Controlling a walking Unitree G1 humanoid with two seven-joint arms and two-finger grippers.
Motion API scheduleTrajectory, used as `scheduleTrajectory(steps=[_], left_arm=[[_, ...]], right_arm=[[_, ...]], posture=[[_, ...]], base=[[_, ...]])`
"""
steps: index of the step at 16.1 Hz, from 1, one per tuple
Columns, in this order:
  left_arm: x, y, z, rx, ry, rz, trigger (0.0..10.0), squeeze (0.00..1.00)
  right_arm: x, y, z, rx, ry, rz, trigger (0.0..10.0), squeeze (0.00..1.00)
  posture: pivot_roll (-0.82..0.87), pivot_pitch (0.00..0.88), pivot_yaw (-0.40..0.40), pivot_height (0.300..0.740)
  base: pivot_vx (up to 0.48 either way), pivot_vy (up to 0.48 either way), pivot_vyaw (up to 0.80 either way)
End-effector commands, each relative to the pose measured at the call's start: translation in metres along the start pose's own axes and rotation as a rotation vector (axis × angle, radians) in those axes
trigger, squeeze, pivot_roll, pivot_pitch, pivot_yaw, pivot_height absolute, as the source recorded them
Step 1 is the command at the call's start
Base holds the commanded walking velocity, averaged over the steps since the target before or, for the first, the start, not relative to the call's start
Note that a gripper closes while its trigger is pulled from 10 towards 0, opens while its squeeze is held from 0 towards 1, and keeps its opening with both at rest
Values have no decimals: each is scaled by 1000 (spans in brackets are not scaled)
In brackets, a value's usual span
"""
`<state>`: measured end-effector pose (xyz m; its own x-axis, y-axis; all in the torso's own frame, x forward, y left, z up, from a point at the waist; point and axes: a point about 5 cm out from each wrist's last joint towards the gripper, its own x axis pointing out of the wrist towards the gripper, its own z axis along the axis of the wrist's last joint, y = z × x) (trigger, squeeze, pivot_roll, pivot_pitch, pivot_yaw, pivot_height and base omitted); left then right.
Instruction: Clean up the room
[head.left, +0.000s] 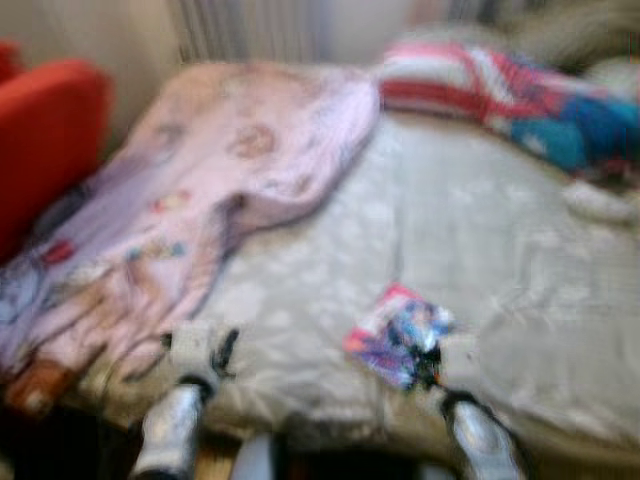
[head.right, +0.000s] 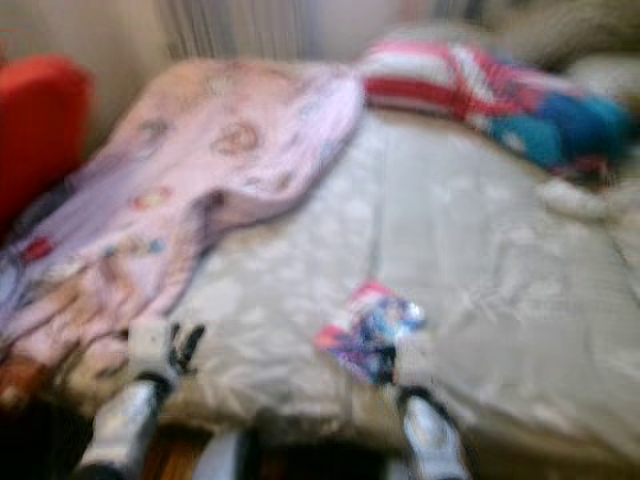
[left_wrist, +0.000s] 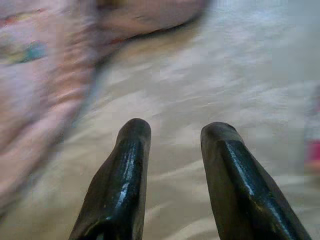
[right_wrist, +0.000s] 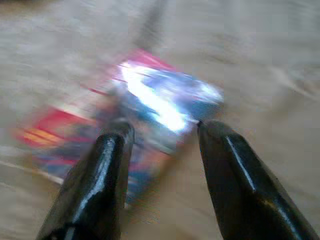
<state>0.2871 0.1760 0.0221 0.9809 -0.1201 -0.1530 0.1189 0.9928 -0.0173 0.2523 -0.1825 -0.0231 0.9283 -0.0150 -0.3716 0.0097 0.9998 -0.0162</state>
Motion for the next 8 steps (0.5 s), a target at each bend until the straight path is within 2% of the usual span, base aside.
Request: scheduleTrajectory(steps=[1, 4, 6, 8], left_arm=[[-8, 16, -8, 3, 40, 45, 10000, 0], [-8, 15, -7, 5, 37, 38, 10000, 0], [-7, 13, -5, 11, 27, 20, 10000, 0], [-6, 9, -2, 16, 13, -8, 10000, 0]], right_arm=[[4, 14, 6, 1, -21, 39, 10000, 0], [5, 15, 6, 29, -16, 31, 10000, 0], [7, 17, 6, 54, 8, 40, 10000, 0], [11, 21, 9, 140, 31, 52, 10000, 0]], posture=[[80, 116, 37, 626], [83, 118, 37, 626], [89, 136, 39, 626], [100, 165, 45, 626]], base=[[274, 0, 0], [270, 0, 0], [0, 0, 0], [0, 0, 0]])
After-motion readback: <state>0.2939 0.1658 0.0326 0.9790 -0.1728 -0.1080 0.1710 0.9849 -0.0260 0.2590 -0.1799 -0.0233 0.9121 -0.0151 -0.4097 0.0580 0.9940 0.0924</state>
